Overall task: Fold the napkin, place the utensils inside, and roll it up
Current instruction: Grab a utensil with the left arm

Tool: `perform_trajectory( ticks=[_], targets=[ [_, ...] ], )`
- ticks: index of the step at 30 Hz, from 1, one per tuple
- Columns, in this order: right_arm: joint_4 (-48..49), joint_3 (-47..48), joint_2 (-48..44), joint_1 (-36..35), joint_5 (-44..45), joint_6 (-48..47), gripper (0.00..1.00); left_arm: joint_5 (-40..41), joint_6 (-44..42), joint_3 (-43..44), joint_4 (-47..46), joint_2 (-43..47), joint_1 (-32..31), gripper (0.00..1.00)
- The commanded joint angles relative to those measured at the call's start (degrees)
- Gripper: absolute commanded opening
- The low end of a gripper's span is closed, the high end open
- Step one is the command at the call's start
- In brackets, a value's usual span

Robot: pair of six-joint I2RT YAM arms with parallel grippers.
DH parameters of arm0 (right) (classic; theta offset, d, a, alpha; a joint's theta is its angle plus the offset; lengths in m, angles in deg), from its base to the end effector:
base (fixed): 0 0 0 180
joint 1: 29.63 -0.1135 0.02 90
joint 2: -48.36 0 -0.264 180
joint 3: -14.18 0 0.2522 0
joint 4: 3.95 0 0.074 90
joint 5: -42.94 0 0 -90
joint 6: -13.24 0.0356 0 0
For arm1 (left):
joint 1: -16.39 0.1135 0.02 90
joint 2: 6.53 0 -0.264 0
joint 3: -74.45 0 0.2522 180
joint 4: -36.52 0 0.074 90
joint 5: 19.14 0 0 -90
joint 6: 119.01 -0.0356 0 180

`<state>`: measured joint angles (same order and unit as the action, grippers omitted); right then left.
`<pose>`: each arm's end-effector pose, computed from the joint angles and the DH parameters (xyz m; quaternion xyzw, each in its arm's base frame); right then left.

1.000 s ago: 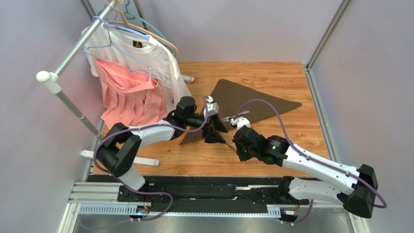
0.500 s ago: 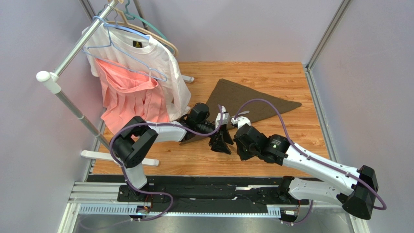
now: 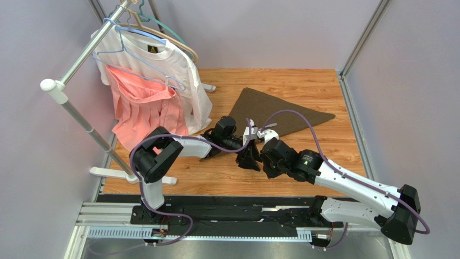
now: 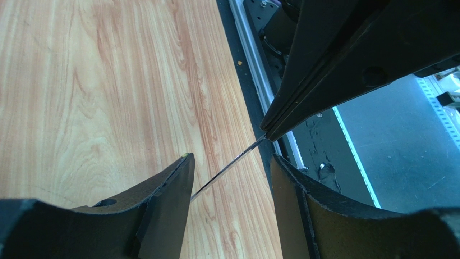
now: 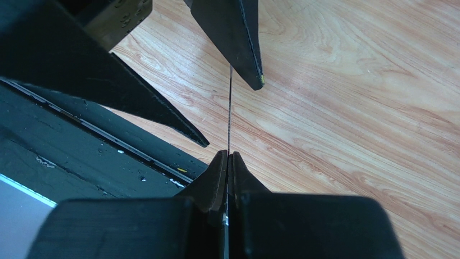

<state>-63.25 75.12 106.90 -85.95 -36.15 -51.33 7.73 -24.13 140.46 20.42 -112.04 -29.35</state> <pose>0.1130 0.1574 0.2580 -0.2280 0.9270 0.1167 0.2740 0.2340 -0.2856 0.1717 0.5179 0.5670 -0.5955 0.2358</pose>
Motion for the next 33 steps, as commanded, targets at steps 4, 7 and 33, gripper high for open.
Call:
perform_trajectory(
  ticks=[4,7,33],
  targets=[
    [1.86,0.46,-1.24,0.33,-0.63,-0.73,0.0,-3.05,1.79,2.68,-4.59,-2.67,-0.67,0.56],
    [2.12,0.2,-1.24,0.33,-0.72,-0.65,0.0,-3.75,3.1,3.21,-5.72,-3.55,-0.76,0.52],
    [4.93,-2.7,-0.89,1.03,2.44,-1.52,0.0,-11.92,11.9,5.23,-11.79,-9.09,-1.37,0.07]
  ],
)
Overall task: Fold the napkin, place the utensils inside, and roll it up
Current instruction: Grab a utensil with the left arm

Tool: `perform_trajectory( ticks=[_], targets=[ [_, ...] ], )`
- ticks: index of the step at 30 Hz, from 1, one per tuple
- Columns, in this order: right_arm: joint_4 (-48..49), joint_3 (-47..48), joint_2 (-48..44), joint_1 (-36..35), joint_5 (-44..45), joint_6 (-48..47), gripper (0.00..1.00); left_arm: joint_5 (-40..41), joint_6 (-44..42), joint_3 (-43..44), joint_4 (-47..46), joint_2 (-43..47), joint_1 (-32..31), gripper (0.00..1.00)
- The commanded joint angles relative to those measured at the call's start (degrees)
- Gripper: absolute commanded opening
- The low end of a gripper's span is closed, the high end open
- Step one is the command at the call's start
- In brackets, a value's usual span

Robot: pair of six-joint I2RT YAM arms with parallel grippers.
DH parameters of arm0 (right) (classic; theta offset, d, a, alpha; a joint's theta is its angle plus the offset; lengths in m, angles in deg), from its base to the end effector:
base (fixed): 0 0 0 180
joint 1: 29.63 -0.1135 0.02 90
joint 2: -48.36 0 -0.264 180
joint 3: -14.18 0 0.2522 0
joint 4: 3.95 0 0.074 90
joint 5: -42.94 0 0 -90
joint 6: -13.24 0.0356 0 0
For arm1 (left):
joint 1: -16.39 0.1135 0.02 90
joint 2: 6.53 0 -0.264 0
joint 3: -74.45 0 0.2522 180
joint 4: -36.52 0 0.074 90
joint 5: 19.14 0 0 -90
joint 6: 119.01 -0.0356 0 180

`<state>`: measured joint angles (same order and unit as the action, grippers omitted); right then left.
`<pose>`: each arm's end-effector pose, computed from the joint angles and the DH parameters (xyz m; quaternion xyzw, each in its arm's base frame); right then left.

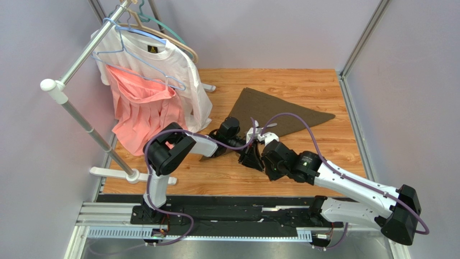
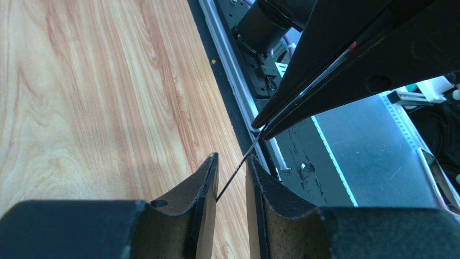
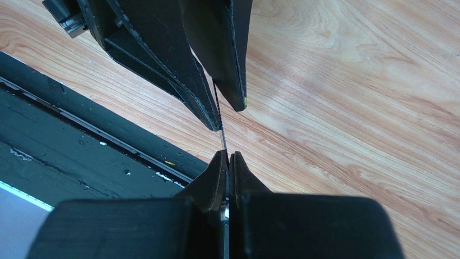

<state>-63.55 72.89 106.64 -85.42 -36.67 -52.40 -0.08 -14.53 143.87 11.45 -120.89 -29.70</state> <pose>0.1117 0.1529 0.2463 -0.2369 0.9307 0.1036 0.2588 0.2448 -0.3028 0.1467 0.5023 0.5506 -0.6461 0.1645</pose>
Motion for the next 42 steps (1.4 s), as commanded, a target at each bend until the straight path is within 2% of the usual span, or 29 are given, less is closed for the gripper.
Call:
perform_trajectory(
  ticks=[1,3,18,32,34,39,42],
  targets=[
    [5.5,-0.56,-0.54,0.59,3.23,-0.45,0.0,-4.3,2.39,1.91,-2.83,-0.24,-1.02,0.05],
    [5.94,-0.74,-0.36,0.59,3.49,-0.8,0.0,-4.82,2.83,1.91,-3.01,-0.42,-1.02,0.0],
    [15.43,-6.1,-0.36,1.82,7.1,-3.44,0.0,-10.8,9.34,3.49,-2.92,-3.49,-1.11,0.0],
    [19.48,-9.27,0.17,2.88,4.46,-4.41,0.0,-9.04,6.7,0.94,0.68,-3.32,-1.11,0.0],
    [18.87,-9.18,-0.1,2.88,4.11,-4.58,0.0,-8.78,6.61,0.94,0.86,-3.14,-1.02,0.06],
    [18.51,-9.62,-0.98,2.88,2.88,-4.41,0.0,-6.94,6.53,1.38,1.21,-2.53,-1.02,0.3],
    [18.51,-9.97,-1.06,2.88,2.17,-4.06,0.0,-4.92,7.75,1.3,-0.71,-1.65,-1.02,0.38]
  ],
)
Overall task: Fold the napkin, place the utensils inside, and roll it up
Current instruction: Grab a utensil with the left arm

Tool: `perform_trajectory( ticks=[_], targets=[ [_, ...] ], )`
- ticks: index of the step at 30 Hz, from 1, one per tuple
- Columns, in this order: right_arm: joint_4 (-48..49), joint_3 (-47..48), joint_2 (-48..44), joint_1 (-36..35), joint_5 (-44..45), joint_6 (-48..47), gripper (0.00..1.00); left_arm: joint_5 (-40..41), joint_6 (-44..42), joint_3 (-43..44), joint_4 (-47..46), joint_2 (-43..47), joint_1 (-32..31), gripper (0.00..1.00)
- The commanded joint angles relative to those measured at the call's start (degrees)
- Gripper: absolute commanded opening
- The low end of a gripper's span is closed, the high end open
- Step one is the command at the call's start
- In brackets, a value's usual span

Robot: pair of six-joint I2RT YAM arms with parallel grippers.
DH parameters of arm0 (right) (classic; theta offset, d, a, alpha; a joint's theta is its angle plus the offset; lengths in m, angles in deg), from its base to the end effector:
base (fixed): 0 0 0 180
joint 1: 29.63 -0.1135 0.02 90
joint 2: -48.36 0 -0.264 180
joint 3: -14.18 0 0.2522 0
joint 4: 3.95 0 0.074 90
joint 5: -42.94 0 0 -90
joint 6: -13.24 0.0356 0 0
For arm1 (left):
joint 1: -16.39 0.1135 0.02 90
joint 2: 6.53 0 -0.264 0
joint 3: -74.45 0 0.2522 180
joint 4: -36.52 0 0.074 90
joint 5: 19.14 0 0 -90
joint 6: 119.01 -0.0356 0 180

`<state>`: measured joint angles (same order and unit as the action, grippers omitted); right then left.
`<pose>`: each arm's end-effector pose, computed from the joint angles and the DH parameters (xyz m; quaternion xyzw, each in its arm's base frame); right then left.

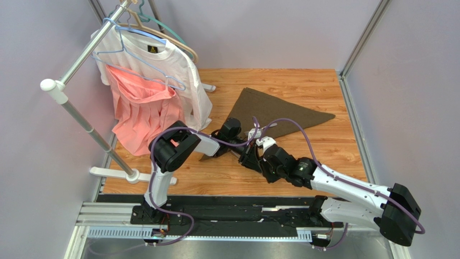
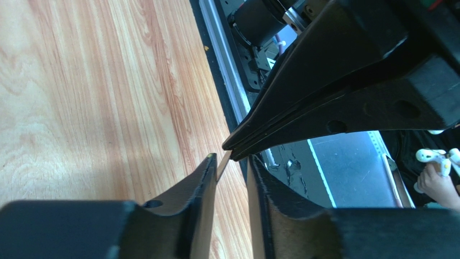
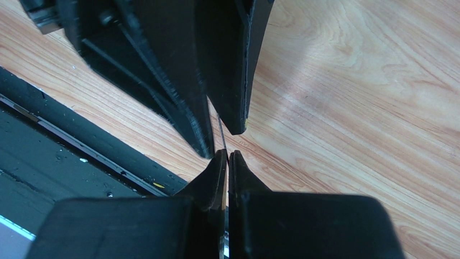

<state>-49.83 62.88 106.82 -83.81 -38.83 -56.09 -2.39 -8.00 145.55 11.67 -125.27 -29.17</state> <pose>0.1166 0.1528 0.2056 -0.2544 0.9186 0.1246 0.2756 0.2519 -0.3056 0.1260 0.4647 0.5829 -0.6591 0.0986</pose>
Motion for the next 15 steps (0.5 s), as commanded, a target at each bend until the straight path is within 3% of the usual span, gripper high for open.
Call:
perform_trajectory(
  ticks=[1,7,9,13,15],
  targets=[
    [4.78,-0.04,-1.24,1.26,4.17,-0.1,0.0,-2.07,1.92,-0.39,-1.9,2.98,-1.46,0.4],
    [4.08,0.13,-2.29,1.35,2.85,1.04,0.0,2.76,10.96,-1.26,-12.79,4.48,0.03,0.61],
    [3.3,0.74,-2.82,1.35,2.76,1.31,0.0,4.78,17.02,-2.58,-20.92,4.74,0.99,0.68],
    [0.83,2.5,-5.27,1.35,2.5,1.83,0.0,8.03,29.66,-4.78,-35.19,4.83,3.98,0.73],
    [-0.39,2.94,-6.16,1.26,1.97,2.19,0.0,8.65,31.8,-5.39,-39.24,5.09,5.13,0.73]
  ],
)
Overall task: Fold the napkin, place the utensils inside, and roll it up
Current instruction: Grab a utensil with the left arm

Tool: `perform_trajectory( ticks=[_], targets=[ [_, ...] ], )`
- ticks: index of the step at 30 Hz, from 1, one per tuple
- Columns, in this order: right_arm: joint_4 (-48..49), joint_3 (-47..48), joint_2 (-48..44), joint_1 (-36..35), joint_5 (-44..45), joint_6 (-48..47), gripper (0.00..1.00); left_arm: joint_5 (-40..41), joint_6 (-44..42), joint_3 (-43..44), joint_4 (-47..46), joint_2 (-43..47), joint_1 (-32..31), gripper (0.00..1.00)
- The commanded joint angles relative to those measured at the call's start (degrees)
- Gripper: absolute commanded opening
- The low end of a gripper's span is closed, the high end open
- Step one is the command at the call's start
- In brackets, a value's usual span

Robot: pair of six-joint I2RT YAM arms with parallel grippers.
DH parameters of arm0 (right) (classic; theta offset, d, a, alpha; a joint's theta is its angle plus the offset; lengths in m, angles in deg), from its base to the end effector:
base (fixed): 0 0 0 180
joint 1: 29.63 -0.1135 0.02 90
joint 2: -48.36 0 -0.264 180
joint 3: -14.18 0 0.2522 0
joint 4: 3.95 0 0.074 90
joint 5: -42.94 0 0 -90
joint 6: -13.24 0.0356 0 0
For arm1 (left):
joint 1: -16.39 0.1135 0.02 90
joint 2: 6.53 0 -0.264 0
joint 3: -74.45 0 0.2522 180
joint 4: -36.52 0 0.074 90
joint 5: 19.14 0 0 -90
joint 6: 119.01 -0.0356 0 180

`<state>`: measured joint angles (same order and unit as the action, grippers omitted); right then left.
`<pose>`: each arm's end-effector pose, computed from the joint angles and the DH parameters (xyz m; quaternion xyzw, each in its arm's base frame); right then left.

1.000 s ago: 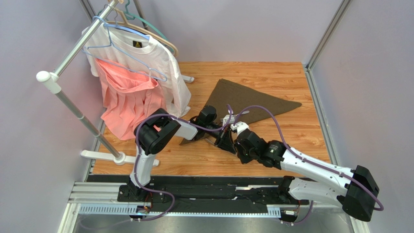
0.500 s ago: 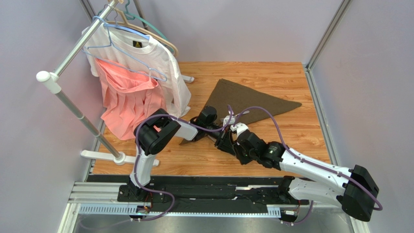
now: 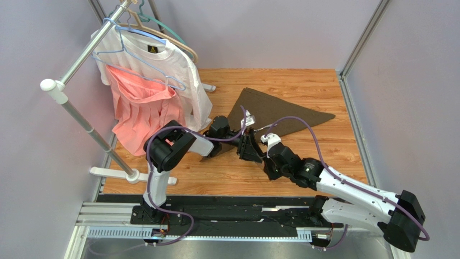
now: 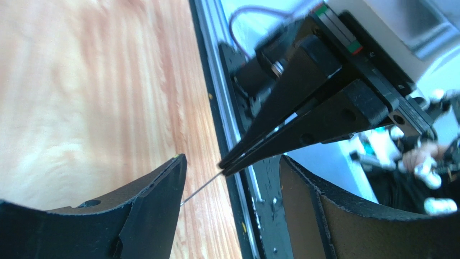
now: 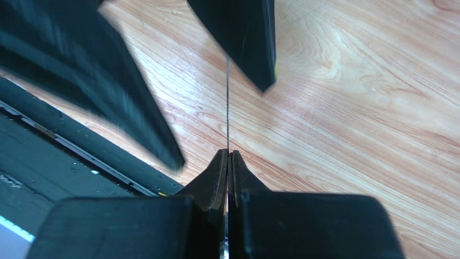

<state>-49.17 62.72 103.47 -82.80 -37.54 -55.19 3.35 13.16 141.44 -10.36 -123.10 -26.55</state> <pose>0.1168 0.1462 0.2155 -0.2303 0.9135 0.1357 0.3068 0.2625 -0.2892 0.1535 0.3876 0.5990 -0.6843 0.1508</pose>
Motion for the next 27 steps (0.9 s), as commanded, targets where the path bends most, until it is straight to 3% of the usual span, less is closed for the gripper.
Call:
perform_trajectory(
  ticks=[1,7,13,15,21,24,27],
  targets=[
    [-1.58,3.62,-3.17,0.26,0.07,1.46,0.0,2.99,11.43,-1.29,-17.32,3.11,2.68,0.73],
    [-5.27,4.68,-6.15,0.26,-1.17,2.25,0.0,5.44,7.68,-1.55,-12.32,6.62,3.56,0.73],
    [-7.38,5.47,-8.53,0.26,-1.0,3.13,0.0,10.29,-4.43,-0.76,5.16,14.34,5.14,0.73],
    [-7.56,5.82,-8.97,0.26,-0.91,2.96,0.0,7.49,-8.14,0.9,12.11,15.06,5.06,0.74],
    [-8.35,6.87,-8.62,0.34,-0.47,2.7,0.0,-0.87,-16.24,-2.16,12.48,14.45,4.27,0.78],
    [-9.49,8.1,-8.18,0.26,0.5,3.31,0.0,5.69,-16.77,-6.2,9.06,16.9,2.95,0.79],
    [-9.41,9.33,-7.39,0.34,0.41,3.49,0.0,22.8,-17.13,-12.78,8.44,23.83,0.93,0.78]
  ],
)
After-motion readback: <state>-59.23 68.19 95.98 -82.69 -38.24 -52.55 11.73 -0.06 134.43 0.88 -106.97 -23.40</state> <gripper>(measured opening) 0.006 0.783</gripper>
